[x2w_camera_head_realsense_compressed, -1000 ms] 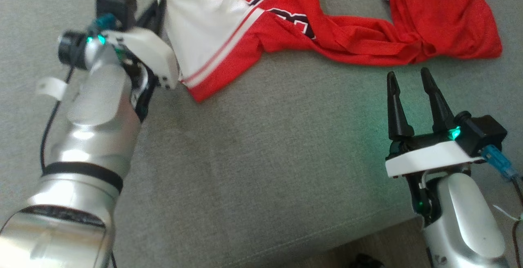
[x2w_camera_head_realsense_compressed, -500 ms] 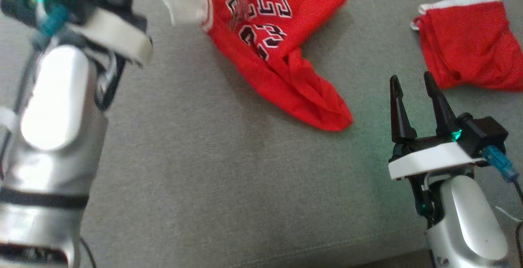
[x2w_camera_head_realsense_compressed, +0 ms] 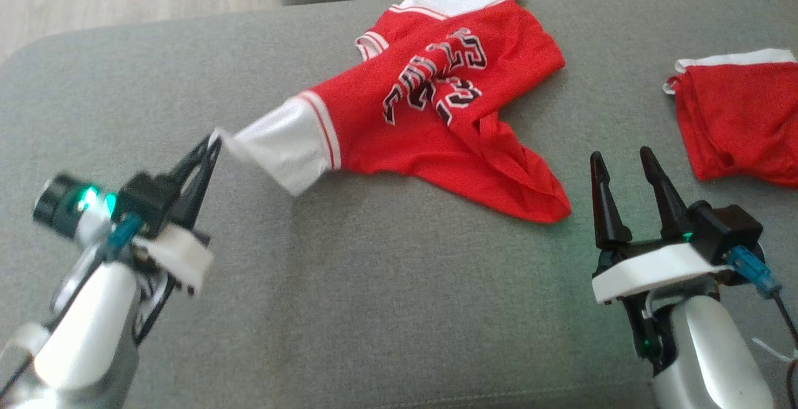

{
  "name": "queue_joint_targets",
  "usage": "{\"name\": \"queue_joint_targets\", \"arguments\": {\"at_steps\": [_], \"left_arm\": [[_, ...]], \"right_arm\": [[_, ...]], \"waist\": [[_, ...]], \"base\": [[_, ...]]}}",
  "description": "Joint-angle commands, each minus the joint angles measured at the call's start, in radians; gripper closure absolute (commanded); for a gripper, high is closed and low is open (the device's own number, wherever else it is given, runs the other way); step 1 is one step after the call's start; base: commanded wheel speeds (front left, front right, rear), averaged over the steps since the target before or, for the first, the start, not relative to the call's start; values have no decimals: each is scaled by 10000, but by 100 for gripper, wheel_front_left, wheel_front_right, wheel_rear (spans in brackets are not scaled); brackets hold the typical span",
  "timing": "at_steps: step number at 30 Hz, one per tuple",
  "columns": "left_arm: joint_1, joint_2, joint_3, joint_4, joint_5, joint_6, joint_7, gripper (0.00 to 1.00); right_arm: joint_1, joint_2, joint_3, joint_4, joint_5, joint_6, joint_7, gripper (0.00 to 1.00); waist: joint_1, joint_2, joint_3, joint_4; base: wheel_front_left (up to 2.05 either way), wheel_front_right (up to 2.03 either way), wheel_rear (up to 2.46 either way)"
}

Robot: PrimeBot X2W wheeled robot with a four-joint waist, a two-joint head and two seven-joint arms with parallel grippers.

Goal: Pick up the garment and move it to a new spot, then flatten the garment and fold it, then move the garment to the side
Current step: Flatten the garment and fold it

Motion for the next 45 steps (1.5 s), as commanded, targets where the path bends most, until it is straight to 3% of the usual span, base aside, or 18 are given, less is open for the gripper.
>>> {"name": "queue_joint_targets", "arguments": {"at_steps": [1,10,11,12,17,25,31,38,45], "left_arm": [[-225,432,606,-348,-128,120,-52,100],[1067,10,913,-238,-338,514,-53,100],[1122,-87,942,-156,-342,609,-53,24],[1159,-198,991,-65,-361,722,-53,0],[1251,-785,1471,-327,-548,1320,-53,0],[1970,-2095,2813,-2423,-966,1937,-53,0],[2567,-2985,2994,-3281,-762,1576,-53,0],[2456,-3296,2809,-3168,-468,1012,-53,0],[2300,-3515,2676,-3073,-367,701,-53,0]], "right_arm": [[-22,-14,214,-312,47,-9,41,0],[161,-14,116,-467,-4,-9,236,0],[176,-14,103,-480,-9,-9,256,0],[192,-14,84,-490,-14,-9,274,0],[296,-14,-46,-578,-10,-9,327,0],[385,-14,36,-684,40,-9,374,0],[235,-14,213,-492,-82,-9,568,0],[-348,-14,558,173,-223,-9,992,0],[-1763,-17,71,2113,-1209,-9,1246,0]], "waist": [[0,-1,-80,87],[0,-1,-242,377],[0,-1,-255,403],[0,-1,-276,432],[0,-1,-355,619],[0,-1,-352,1052],[0,-1,-220,1618],[0,-1,76,2173],[0,-1,575,2833]], "base": [[0,0,0],[0,0,0],[0,0,0],[0,0,0],[0,0,0],[0,0,0],[0,0,0],[0,0,0],[0,0,0]]}}
